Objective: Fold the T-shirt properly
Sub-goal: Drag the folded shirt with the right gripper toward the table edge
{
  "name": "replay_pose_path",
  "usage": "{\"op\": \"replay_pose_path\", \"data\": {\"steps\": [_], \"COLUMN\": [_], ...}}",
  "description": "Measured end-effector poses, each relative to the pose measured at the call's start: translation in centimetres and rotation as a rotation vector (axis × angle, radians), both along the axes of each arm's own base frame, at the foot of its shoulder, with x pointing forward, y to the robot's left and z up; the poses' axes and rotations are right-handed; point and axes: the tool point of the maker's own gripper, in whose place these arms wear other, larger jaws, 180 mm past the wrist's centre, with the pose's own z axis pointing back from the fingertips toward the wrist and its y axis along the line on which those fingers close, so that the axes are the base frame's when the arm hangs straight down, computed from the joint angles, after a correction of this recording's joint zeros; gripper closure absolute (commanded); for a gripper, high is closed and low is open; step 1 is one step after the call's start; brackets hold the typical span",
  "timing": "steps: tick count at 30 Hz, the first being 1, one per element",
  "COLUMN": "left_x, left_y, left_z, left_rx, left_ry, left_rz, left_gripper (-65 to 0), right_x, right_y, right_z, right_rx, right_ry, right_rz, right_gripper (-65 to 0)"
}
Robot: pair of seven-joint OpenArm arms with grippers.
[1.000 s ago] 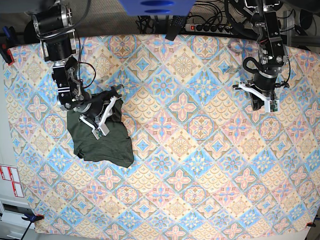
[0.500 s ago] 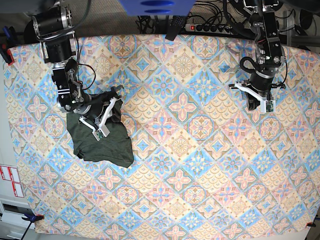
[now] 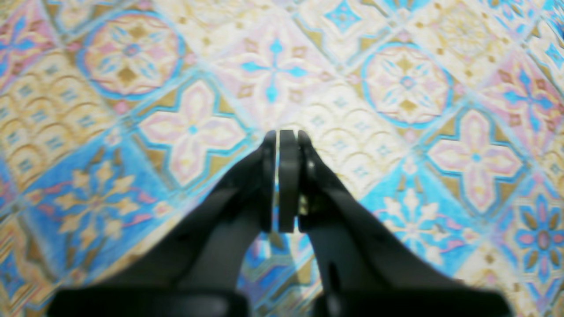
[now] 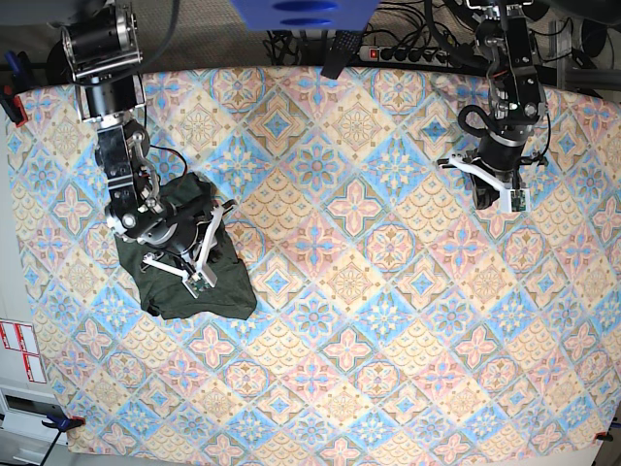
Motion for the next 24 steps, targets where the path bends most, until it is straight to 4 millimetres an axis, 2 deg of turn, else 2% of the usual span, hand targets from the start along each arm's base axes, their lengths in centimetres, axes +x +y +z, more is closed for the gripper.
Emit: {"op": "replay_pose_path", "data": {"steps": [5,10,12,16,18,24], "left_x": [-0.3,-0.2,-0.3,-0.2,-0.2,-0.2], "left_y": [-1.9,-1.4,-1.3,-1.5,-1.5,-1.5], "left_z": [-0.6,-0.4,-0.5,-0.5,-0.5,-0.5], "left_rx": [-0.02,-0.01,-0.01,-0.013,-0.013,-0.014], "left_ry": [0.018,0.014,0.016,0.015,0.015,0.015], "left_rz": [-0.048,-0.037,-0.035,-0.039,-0.037,-0.037], "left_gripper": [0.0,0.0,0.0,0.0,0.0,0.0], "right_x": [-2.2,-1.5,-1.4,-2.4,-2.7,-3.9], "right_y": [0.6,-0.3,-1.9,-7.7,-9.7,-12.1], "right_z": [-0.7,-0.1,0.3,-0.6,-0.7,-2.8], "right_rx": [-0.003,-0.011,0.01,-0.035,-0.033,-0.006], "right_ry": [0.026,0.002,-0.013,0.021,0.025,0.087], "right_rz": [0.021,0.005,-0.052,-0.208,-0.268,-0.359], "right_gripper": [0.0,0.0,0.0,0.0,0.0,0.0]}}
